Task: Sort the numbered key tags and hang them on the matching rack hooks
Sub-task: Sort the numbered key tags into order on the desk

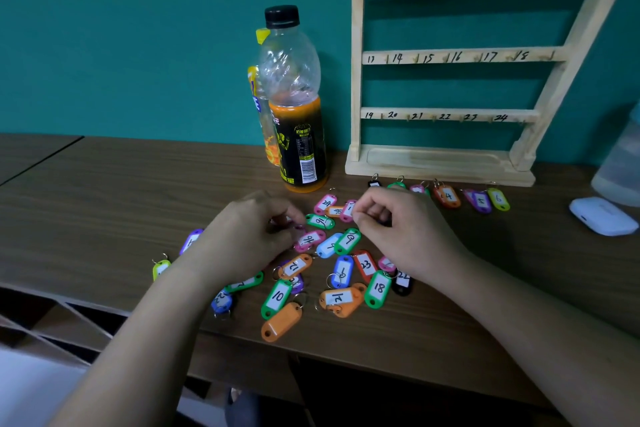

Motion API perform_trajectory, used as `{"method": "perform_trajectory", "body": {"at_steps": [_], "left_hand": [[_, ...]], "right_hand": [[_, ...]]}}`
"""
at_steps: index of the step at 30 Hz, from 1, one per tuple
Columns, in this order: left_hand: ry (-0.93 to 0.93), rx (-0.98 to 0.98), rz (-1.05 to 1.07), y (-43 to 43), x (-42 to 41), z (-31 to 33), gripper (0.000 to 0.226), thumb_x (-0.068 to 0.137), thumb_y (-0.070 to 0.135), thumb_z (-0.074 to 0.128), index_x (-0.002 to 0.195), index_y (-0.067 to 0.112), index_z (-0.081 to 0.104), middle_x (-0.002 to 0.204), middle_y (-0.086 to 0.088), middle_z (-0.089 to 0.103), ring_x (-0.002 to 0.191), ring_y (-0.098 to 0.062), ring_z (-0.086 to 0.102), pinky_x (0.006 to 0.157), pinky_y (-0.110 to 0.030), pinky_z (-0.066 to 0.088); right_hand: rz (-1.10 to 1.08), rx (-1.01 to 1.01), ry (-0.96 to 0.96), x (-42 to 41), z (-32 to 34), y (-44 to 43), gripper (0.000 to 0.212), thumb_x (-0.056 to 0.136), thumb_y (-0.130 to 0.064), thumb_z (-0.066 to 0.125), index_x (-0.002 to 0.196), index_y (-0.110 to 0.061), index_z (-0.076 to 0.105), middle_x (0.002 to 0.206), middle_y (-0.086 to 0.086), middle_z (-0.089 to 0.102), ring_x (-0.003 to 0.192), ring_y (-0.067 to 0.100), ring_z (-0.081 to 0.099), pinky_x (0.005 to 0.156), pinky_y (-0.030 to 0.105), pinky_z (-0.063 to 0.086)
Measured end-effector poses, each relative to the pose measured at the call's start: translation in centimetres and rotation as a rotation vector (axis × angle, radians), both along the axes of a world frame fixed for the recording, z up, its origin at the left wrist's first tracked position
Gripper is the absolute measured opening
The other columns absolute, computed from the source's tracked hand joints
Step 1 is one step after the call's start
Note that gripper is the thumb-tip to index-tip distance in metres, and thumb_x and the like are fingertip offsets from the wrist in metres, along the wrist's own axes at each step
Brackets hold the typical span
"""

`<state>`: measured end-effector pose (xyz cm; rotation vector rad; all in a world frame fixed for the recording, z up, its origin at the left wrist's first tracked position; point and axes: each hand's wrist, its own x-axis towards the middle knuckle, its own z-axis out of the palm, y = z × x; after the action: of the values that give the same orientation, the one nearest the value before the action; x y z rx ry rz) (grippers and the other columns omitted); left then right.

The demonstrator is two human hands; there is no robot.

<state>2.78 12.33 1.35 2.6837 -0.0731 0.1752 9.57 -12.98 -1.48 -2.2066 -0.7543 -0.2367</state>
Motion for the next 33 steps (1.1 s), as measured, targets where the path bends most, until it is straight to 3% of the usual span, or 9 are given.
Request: {"method": "perform_trajectory", "body": {"at_steps": [4, 10, 12, 16, 20, 23, 28, 33], "left_hand": [[0.007, 0.015, -0.011, 0.0, 0.1, -0.1, 0.015, 0.093, 0.033, 0.077, 0.106, 0.041, 0.076, 0.108, 0.017, 0.059, 0.097, 0.007, 0.055, 0.079, 0.000, 0.036], [0.009, 0.046, 0.050, 0.5, 0.1, -0.2, 0.010, 0.091, 0.030, 0.079, 0.098, 0.036, 0.073, 0.105, 0.015, 0.056, 0.086, 0.002, 0.056, 0.071, -0.006, 0.037], [0.010, 0.050, 0.069, 0.6, 0.3, -0.3, 0.010, 0.090, 0.034, 0.080, 0.094, 0.032, 0.070, 0.103, 0.013, 0.055, 0.084, 0.000, 0.056, 0.068, -0.008, 0.035], [-0.014, 0.067, 0.109, 0.7, 0.6, -0.7, 0.019, 0.089, 0.041, 0.080, 0.089, 0.027, 0.068, 0.100, 0.011, 0.056, 0.090, -0.009, 0.056, 0.066, -0.010, 0.033], [-0.044, 0.082, 0.116, 0.9, 0.6, -0.6, 0.022, 0.099, 0.044, 0.067, 0.088, 0.025, 0.069, 0.097, 0.010, 0.055, 0.085, -0.007, 0.056, 0.064, -0.017, 0.036], [0.021, 0.042, 0.039, 1.4, 0.0, -0.1, 0.005, 0.094, 0.037, 0.073, 0.093, 0.034, 0.069, 0.106, 0.015, 0.056, 0.095, 0.001, 0.058, 0.072, -0.009, 0.037], [0.093, 0.003, -0.016, 1.4, -0.4, 0.1, 0.020, 0.083, 0.038, 0.083, 0.098, 0.040, 0.069, 0.112, 0.021, 0.054, 0.105, 0.005, 0.056, 0.085, -0.012, 0.042], [0.044, 0.026, -0.038, 0.5, -0.1, 0.0, 0.017, 0.087, 0.037, 0.083, 0.095, 0.036, 0.069, 0.109, 0.020, 0.055, 0.102, 0.003, 0.055, 0.079, -0.011, 0.039]], "right_hand": [[0.055, -0.031, -0.031, 0.2, 0.0, -0.1, 0.009, 0.095, -0.024, 0.076, 0.093, -0.033, 0.076, 0.086, -0.017, 0.064, 0.094, 0.003, 0.059, 0.077, 0.016, 0.044], [0.180, -0.150, -0.063, 0.4, -0.8, 0.2, 0.012, 0.092, -0.030, 0.078, 0.101, -0.038, 0.078, 0.100, -0.019, 0.060, 0.108, 0.002, 0.053, 0.095, 0.027, 0.040], [0.168, -0.134, -0.062, 0.5, -0.8, 0.1, 0.013, 0.091, -0.028, 0.079, 0.099, -0.037, 0.077, 0.098, -0.017, 0.062, 0.106, 0.006, 0.056, 0.095, 0.030, 0.043], [0.159, -0.095, -0.033, 0.6, -0.6, 0.0, 0.021, 0.093, -0.013, 0.074, 0.098, -0.033, 0.078, 0.093, -0.016, 0.065, 0.098, 0.006, 0.059, 0.085, 0.019, 0.043], [0.106, -0.042, 0.001, 0.6, -0.4, -0.2, 0.024, 0.094, -0.007, 0.073, 0.099, -0.030, 0.079, 0.093, -0.015, 0.068, 0.100, 0.006, 0.061, 0.081, 0.010, 0.044], [0.109, -0.034, 0.000, 0.5, -0.4, -0.1, 0.025, 0.093, -0.006, 0.073, 0.099, -0.030, 0.079, 0.093, -0.015, 0.067, 0.098, 0.006, 0.062, 0.081, 0.010, 0.045], [0.107, -0.040, -0.005, 0.4, -0.3, -0.1, 0.025, 0.094, -0.006, 0.072, 0.100, -0.029, 0.078, 0.094, -0.015, 0.066, 0.098, 0.007, 0.062, 0.081, 0.010, 0.044], [0.107, -0.045, -0.007, 0.3, -0.2, 0.0, 0.023, 0.094, -0.006, 0.072, 0.099, -0.027, 0.079, 0.093, -0.015, 0.066, 0.099, 0.006, 0.060, 0.080, 0.011, 0.044]]}}
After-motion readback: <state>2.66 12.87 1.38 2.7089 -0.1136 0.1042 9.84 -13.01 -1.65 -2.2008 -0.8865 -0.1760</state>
